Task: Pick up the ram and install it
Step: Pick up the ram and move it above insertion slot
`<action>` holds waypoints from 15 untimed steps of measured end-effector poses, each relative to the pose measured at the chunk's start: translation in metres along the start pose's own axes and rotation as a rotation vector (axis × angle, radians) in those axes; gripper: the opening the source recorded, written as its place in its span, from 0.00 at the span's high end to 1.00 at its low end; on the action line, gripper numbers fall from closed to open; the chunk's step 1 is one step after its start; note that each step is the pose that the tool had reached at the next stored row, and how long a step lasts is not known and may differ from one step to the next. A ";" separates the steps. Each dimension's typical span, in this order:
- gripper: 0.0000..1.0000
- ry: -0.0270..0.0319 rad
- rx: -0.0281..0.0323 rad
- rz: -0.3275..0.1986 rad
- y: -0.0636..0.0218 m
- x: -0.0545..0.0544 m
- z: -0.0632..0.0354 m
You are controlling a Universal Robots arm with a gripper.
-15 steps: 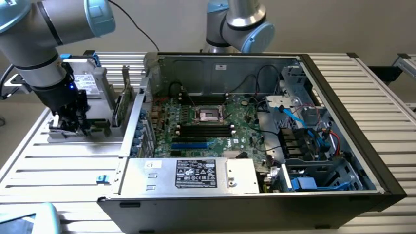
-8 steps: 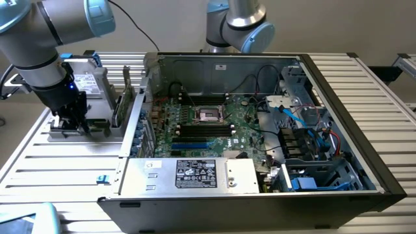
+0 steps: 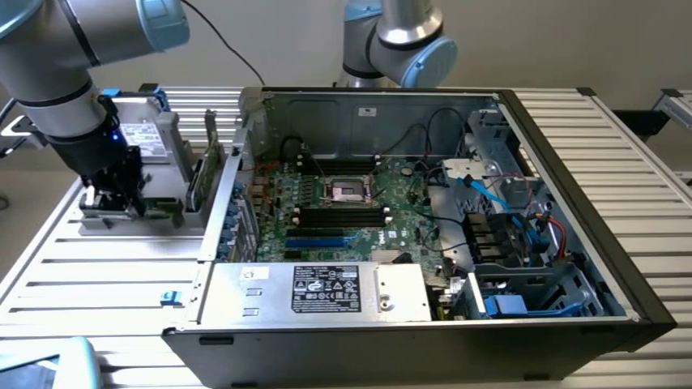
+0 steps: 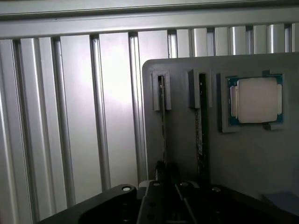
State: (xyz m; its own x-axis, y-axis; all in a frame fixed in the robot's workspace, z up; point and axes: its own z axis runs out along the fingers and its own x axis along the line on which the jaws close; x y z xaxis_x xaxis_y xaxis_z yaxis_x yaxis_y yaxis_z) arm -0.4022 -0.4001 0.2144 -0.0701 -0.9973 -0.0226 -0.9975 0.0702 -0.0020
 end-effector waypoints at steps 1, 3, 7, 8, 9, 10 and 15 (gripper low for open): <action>0.86 0.0000 0.0003 0.000 0.0000 0.000 -0.0045; 0.86 -0.0002 0.0015 -0.001 0.0000 0.000 -0.0132; 0.86 -0.0002 0.0037 -0.002 0.0001 -0.001 -0.0311; 0.86 -0.0004 0.0044 -0.004 0.0001 -0.001 -0.0358; 0.86 -0.0003 0.0046 -0.006 0.0002 -0.001 -0.0399; 0.86 -0.0003 0.0051 -0.010 0.0002 -0.001 -0.0437; 0.86 0.0048 0.0138 -0.049 0.0004 -0.001 -0.0529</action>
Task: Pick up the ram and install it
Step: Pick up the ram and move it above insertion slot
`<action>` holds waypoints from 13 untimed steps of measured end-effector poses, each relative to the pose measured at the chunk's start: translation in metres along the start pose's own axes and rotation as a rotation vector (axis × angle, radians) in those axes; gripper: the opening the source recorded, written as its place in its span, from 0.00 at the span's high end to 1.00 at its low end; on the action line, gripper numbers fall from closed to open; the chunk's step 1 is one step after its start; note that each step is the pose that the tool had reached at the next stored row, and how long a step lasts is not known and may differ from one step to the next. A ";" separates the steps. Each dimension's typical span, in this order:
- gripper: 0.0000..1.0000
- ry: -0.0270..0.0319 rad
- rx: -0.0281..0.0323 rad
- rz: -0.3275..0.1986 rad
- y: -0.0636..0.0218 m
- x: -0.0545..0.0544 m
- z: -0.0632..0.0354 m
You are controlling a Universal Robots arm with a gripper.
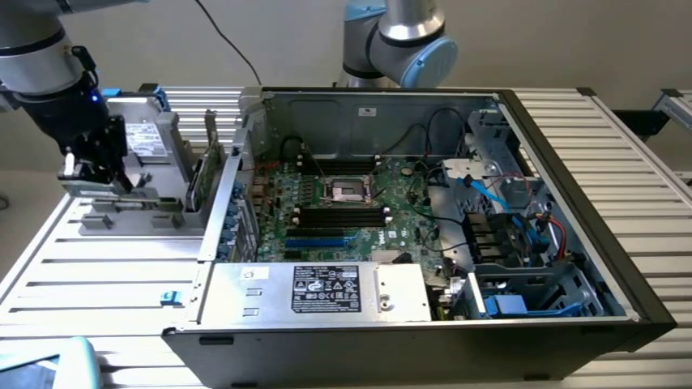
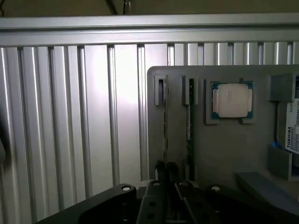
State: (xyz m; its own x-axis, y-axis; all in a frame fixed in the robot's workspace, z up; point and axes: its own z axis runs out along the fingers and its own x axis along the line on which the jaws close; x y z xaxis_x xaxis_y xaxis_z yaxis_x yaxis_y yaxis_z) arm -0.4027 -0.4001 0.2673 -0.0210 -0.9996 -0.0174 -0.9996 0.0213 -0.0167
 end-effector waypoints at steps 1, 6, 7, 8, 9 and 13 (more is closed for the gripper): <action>0.86 0.0024 0.0016 -0.008 0.0000 0.000 -0.0015; 0.86 0.0139 0.0060 -0.032 -0.0001 0.000 -0.0130; 0.86 0.0165 0.0060 -0.033 -0.0002 0.000 -0.0163; 0.86 0.0191 0.0062 -0.034 -0.0002 0.000 -0.0197; 0.86 0.0216 0.0062 -0.034 -0.0003 0.000 -0.0235; 0.86 0.0295 0.0069 -0.035 -0.0005 -0.001 -0.0380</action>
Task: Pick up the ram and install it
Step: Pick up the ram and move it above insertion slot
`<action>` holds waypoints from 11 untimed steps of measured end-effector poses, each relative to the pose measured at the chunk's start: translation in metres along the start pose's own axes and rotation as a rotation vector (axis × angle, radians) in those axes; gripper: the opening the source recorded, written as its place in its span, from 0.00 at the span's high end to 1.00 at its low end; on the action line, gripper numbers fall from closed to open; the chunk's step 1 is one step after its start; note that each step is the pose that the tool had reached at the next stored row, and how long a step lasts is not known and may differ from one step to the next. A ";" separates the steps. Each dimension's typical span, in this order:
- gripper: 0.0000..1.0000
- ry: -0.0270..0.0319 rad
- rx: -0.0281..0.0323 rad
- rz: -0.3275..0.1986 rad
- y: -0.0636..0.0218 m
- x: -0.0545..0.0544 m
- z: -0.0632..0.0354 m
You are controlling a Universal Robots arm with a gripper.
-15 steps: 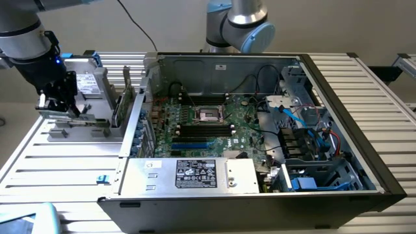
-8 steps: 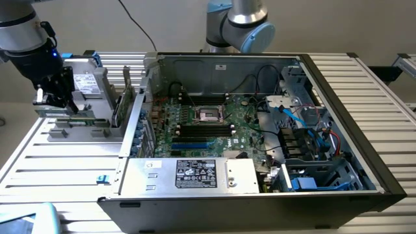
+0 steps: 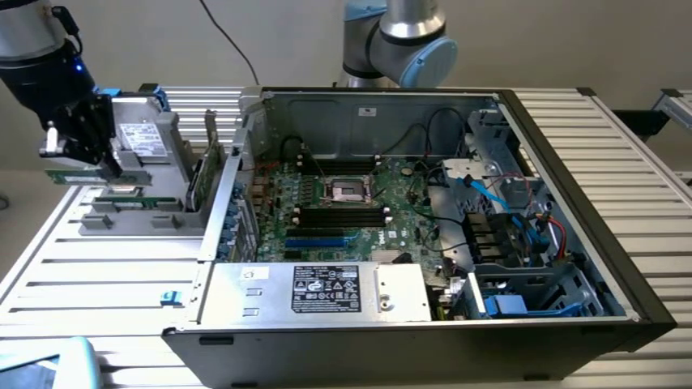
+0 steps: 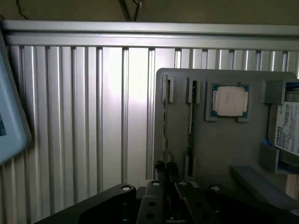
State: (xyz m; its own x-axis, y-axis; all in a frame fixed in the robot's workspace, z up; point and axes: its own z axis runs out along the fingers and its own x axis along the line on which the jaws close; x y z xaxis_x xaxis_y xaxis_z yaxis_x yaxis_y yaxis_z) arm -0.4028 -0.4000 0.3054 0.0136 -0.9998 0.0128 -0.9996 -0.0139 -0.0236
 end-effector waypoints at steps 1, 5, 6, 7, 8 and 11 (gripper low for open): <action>0.86 0.0019 0.0003 0.000 -0.0001 0.000 -0.0030; 0.86 0.0088 0.0044 -0.001 -0.0004 0.000 -0.0130; 0.86 0.0096 0.0077 -0.001 -0.0006 0.000 -0.0143; 0.86 0.0101 0.0128 -0.001 -0.0006 0.000 -0.0154; 0.86 0.0104 0.0196 0.000 -0.0006 0.000 -0.0164; 0.86 0.0117 0.0339 0.000 -0.0009 0.000 -0.0219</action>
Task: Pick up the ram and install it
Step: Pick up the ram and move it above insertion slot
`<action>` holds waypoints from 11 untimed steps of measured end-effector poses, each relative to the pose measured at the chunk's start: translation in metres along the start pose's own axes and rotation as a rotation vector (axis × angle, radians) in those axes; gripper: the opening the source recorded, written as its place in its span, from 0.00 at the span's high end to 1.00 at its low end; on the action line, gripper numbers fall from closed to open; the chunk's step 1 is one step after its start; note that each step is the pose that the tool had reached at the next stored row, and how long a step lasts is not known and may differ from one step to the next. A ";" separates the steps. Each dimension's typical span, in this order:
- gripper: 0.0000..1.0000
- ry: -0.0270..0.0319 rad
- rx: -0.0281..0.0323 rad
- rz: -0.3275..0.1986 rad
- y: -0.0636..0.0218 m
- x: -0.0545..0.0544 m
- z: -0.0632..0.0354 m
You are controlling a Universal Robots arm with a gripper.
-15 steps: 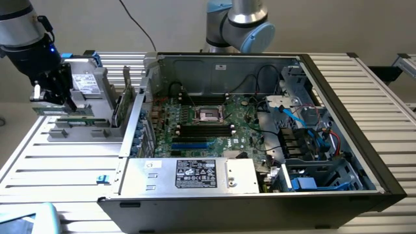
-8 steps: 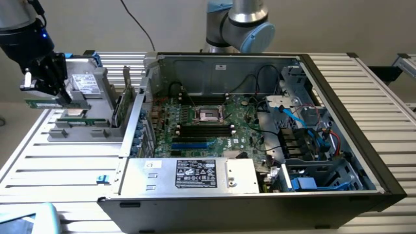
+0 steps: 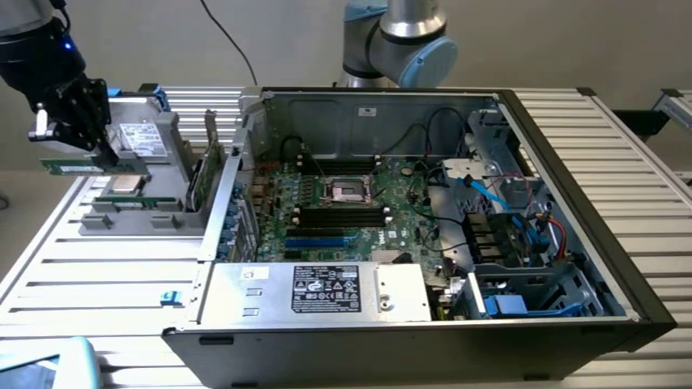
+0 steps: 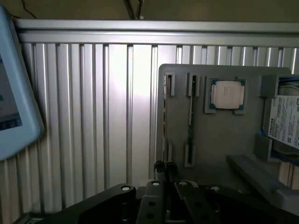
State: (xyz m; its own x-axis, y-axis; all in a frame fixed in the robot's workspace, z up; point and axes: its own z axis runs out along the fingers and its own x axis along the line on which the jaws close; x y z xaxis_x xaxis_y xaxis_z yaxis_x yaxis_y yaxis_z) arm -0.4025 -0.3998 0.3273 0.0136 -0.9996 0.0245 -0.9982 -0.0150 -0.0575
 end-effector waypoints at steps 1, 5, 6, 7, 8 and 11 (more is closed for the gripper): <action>0.86 0.0002 0.0018 0.000 -0.0002 0.000 -0.0032; 0.86 0.0003 0.0041 0.000 -0.0035 0.000 -0.0151; 0.86 0.0003 0.0046 0.000 -0.0053 0.000 -0.0173; 0.86 -0.0004 0.0050 0.000 -0.0076 0.001 -0.0189; 0.86 -0.0015 0.0051 0.000 -0.0102 0.001 -0.0208; 0.86 -0.0037 0.0049 0.000 -0.0191 0.002 -0.0274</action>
State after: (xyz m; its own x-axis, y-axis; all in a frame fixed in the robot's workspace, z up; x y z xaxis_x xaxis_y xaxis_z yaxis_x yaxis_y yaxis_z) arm -0.3850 -0.4008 0.3558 0.0136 -0.9997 0.0208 -0.9979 -0.0149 -0.0624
